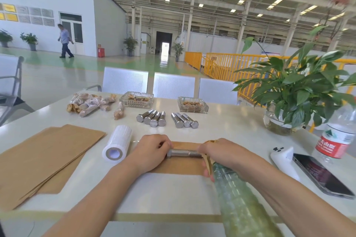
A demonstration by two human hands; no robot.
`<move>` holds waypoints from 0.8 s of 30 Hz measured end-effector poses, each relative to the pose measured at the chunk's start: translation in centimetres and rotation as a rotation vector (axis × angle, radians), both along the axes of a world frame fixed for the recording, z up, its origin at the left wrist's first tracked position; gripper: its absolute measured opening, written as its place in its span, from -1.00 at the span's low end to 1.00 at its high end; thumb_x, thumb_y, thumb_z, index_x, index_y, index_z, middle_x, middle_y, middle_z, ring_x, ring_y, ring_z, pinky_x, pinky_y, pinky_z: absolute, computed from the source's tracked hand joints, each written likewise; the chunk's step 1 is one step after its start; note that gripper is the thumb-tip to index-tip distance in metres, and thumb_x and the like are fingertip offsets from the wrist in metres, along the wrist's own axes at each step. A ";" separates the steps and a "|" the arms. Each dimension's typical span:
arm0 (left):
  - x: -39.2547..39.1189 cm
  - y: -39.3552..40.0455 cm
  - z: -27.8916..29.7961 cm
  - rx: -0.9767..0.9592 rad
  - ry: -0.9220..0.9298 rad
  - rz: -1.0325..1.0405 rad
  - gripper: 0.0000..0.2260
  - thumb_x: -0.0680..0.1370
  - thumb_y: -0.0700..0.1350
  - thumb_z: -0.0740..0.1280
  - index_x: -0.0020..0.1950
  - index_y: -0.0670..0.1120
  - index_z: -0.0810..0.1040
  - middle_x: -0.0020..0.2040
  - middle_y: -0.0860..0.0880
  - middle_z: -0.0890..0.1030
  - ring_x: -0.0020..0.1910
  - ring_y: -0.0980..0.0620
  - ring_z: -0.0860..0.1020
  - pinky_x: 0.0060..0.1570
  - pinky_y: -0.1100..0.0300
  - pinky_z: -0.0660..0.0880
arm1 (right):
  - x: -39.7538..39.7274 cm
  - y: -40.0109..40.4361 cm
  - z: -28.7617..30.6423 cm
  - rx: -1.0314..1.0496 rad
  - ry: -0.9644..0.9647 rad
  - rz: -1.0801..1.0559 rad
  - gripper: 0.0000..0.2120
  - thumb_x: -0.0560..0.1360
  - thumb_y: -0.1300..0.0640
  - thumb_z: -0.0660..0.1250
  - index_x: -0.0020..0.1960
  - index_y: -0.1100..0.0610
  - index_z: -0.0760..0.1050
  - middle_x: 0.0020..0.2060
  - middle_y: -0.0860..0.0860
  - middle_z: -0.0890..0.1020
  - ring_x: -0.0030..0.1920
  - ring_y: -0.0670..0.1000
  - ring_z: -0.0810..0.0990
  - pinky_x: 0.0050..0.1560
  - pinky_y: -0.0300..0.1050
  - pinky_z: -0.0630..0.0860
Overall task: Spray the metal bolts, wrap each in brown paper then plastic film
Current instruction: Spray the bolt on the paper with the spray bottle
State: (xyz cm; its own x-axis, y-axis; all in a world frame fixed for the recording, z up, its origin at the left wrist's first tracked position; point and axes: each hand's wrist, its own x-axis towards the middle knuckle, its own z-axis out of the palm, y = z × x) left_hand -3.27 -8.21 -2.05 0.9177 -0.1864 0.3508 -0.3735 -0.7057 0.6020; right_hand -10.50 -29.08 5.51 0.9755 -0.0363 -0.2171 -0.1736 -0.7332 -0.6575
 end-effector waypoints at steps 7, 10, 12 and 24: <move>-0.1 -0.1 0.1 -0.001 -0.002 -0.003 -0.75 0.62 -0.12 0.24 -0.11 0.06 0.69 -0.31 0.14 0.58 -0.26 0.25 0.48 -0.28 0.44 0.31 | -0.7 -0.2 -0.6 0.097 0.047 0.001 -0.64 0.52 -0.07 0.26 -0.12 0.20 0.65 -0.22 0.15 0.76 -0.15 0.12 0.73 0.08 0.03 0.63; -0.2 -0.1 0.2 0.009 -0.003 -0.005 -0.75 0.61 -0.14 0.25 -0.16 0.08 0.66 -0.31 0.13 0.58 -0.27 0.23 0.48 -0.26 0.42 0.34 | -0.6 1.4 -0.3 0.084 0.051 0.068 -0.65 0.52 -0.06 0.26 -0.16 0.19 0.65 -0.19 0.16 0.75 -0.26 0.09 0.66 0.02 -0.02 0.62; -0.3 -0.1 0.4 0.003 -0.007 -0.016 -0.72 0.60 -0.15 0.25 -0.22 0.11 0.62 -0.33 0.13 0.60 -0.28 0.22 0.49 -0.23 0.40 0.36 | -0.4 2.5 0.0 0.106 0.030 0.101 -0.64 0.57 -0.06 0.25 -0.08 0.21 0.65 -0.13 0.18 0.75 -0.20 0.11 0.68 0.07 -0.08 0.60; -0.3 -0.1 0.3 0.022 -0.009 -0.018 -0.75 0.61 -0.15 0.25 -0.19 0.06 0.64 -0.28 0.10 0.61 -0.25 0.16 0.48 -0.25 0.43 0.32 | 0.7 2.7 0.2 0.113 -0.040 0.044 -0.71 0.54 -0.04 0.30 -0.10 0.16 0.63 -0.20 0.05 0.73 -0.12 0.12 0.70 0.09 -0.02 0.66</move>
